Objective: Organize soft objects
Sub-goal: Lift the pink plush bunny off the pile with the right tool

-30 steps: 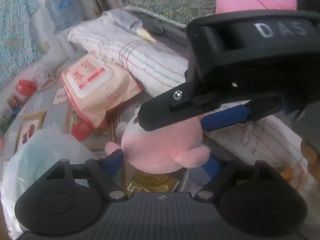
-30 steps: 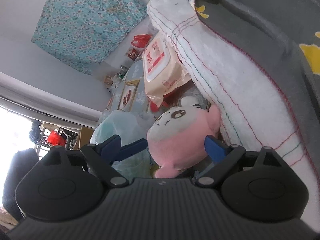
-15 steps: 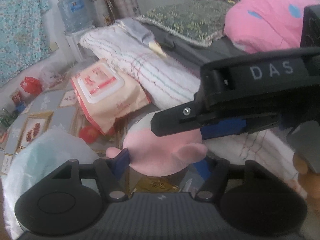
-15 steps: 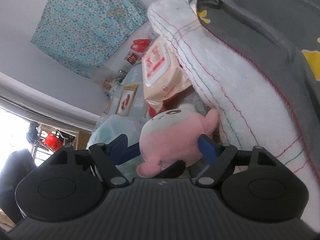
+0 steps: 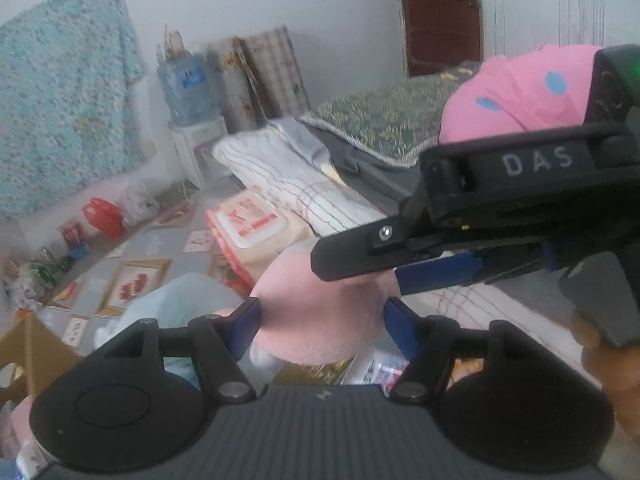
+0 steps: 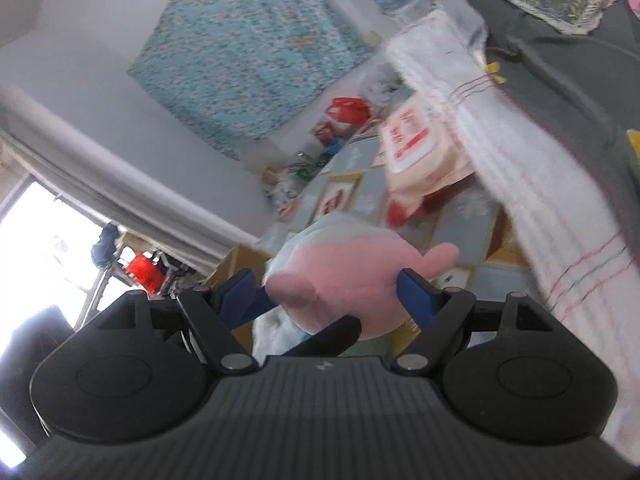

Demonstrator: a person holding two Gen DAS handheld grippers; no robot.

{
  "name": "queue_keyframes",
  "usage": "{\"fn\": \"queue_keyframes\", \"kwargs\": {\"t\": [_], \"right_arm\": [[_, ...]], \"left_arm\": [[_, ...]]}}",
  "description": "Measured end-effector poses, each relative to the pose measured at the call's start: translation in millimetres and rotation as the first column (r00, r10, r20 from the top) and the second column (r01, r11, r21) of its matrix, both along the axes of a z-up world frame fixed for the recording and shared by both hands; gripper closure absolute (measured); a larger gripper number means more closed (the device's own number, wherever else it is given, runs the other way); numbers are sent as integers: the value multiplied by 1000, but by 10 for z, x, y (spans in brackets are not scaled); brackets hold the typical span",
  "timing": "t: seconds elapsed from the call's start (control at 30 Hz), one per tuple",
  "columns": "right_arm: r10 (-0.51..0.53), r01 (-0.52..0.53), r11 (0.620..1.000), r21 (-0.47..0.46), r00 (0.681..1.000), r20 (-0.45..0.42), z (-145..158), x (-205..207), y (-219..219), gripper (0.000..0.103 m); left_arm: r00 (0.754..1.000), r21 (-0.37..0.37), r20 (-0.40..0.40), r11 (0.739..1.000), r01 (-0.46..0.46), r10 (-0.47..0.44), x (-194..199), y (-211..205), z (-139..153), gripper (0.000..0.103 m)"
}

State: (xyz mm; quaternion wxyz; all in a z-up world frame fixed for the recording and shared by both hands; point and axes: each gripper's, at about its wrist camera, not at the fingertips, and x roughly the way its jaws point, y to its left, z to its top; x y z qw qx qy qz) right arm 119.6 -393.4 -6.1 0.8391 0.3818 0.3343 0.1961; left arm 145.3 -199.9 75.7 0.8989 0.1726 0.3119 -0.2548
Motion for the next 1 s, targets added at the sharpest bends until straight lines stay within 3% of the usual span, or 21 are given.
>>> {"fn": "queue_keyframes", "kwargs": {"t": [0.23, 0.53, 0.67, 1.0], "right_arm": [[78, -78, 997, -15, 997, -5, -99, -373, 405, 24], [155, -163, 986, -40, 975, -160, -771, -475, 796, 24], [167, -175, 984, -44, 975, -148, -828, -540, 830, 24], [193, -203, 977, -70, 974, -120, -854, -464, 787, 24]], "left_arm": [[997, -26, 55, 998, -49, 51, -549, 311, -4, 37], [986, -67, -74, 985, -158, 153, -788, 590, -609, 38], [981, -88, -82, 979, -182, 175, -919, 710, -760, 38], [988, -94, -72, 985, -146, 139, -1128, 659, -799, 30]]}}
